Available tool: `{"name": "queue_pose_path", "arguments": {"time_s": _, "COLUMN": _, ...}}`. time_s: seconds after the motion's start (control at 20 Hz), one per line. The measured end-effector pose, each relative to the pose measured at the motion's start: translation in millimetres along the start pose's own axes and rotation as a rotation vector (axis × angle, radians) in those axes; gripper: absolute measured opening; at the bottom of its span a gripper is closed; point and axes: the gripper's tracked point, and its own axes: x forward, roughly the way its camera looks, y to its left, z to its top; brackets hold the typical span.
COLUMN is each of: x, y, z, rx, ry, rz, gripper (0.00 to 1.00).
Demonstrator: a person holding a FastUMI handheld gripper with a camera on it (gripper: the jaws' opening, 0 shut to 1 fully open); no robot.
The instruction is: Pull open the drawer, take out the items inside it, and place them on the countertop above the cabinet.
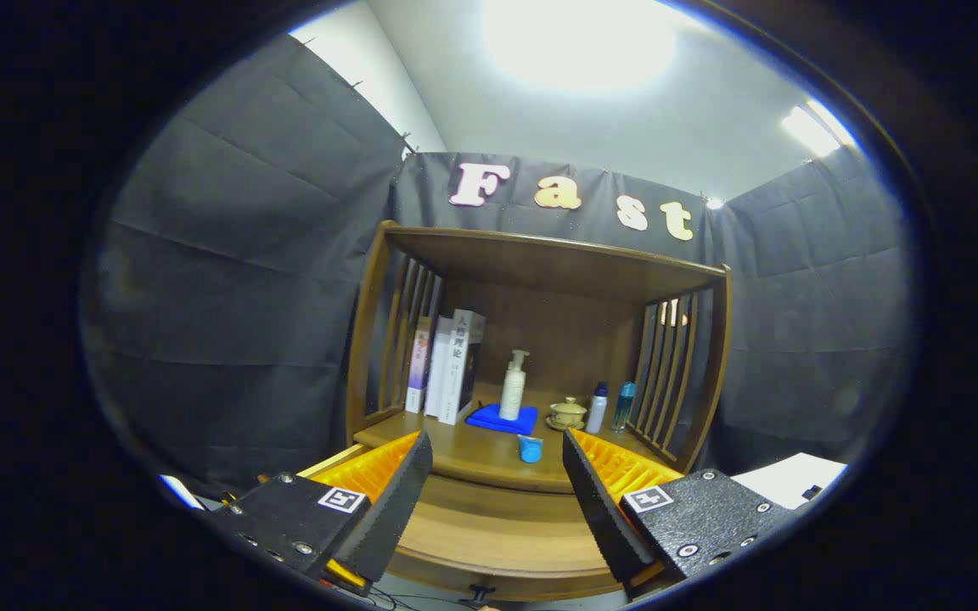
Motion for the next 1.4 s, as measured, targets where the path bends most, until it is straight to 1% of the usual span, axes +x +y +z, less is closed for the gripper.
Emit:
{"name": "queue_pose_path", "arguments": {"time_s": 0.2, "x": -25.3, "y": 29.1, "z": -19.8, "rx": 0.020, "ry": -0.045, "rz": 0.042, "gripper": 0.94}}
{"name": "queue_pose_path", "arguments": {"time_s": 0.3, "x": -33.2, "y": 28.0, "z": -34.4, "rx": 0.036, "ry": -0.050, "rz": 0.026, "gripper": 0.94}}
{"name": "queue_pose_path", "arguments": {"time_s": 0.35, "x": -37.1, "y": 22.8, "z": -46.0, "rx": 0.047, "ry": -0.027, "rz": 0.000, "gripper": 0.94}}
{"name": "queue_pose_path", "arguments": {"time_s": 0.4, "x": -39.6, "y": 23.3, "z": -53.9, "rx": 0.063, "ry": -0.005, "rz": -0.005, "gripper": 0.95}}
{"name": "queue_pose_path", "arguments": {"time_s": 0.55, "x": -50.6, "y": 18.1, "z": -86.3, "rx": 0.047, "ry": 0.076, "rz": -0.001, "gripper": 0.95}}
{"name": "queue_pose_path", "arguments": {"time_s": 0.65, "x": -55.6, "y": 16.0, "z": -105.4, "rx": 0.031, "ry": 0.106, "rz": 0.002, "gripper": 0.95}}
{"name": "queue_pose_path", "arguments": {"time_s": 0.8, "x": -53.2, "y": 8.5, "z": -136.2, "rx": 0.023, "ry": 0.160, "rz": -0.015, "gripper": 0.95}}
{"name": "queue_pose_path", "arguments": {"time_s": 1.0, "x": -45.6, "y": 3.1, "z": -159.3, "rx": 0.068, "ry": 0.196, "rz": -0.042, "gripper": 0.95}}
{"name": "queue_pose_path", "arguments": {"time_s": 1.15, "x": -38.6, "y": -0.7, "z": -167.3, "rx": 0.098, "ry": 0.209, "rz": -0.061, "gripper": 0.95}}
{"name": "queue_pose_path", "arguments": {"time_s": 1.25, "x": -33.3, "y": 3.1, "z": -170.1, "rx": 0.117, "ry": 0.215, "rz": -0.048, "gripper": 0.95}}
{"name": "queue_pose_path", "arguments": {"time_s": 1.4, "x": -28.8, "y": -0.9, "z": -172.1, "rx": 0.121, "ry": 0.210, "rz": -0.069, "gripper": 0.95}}
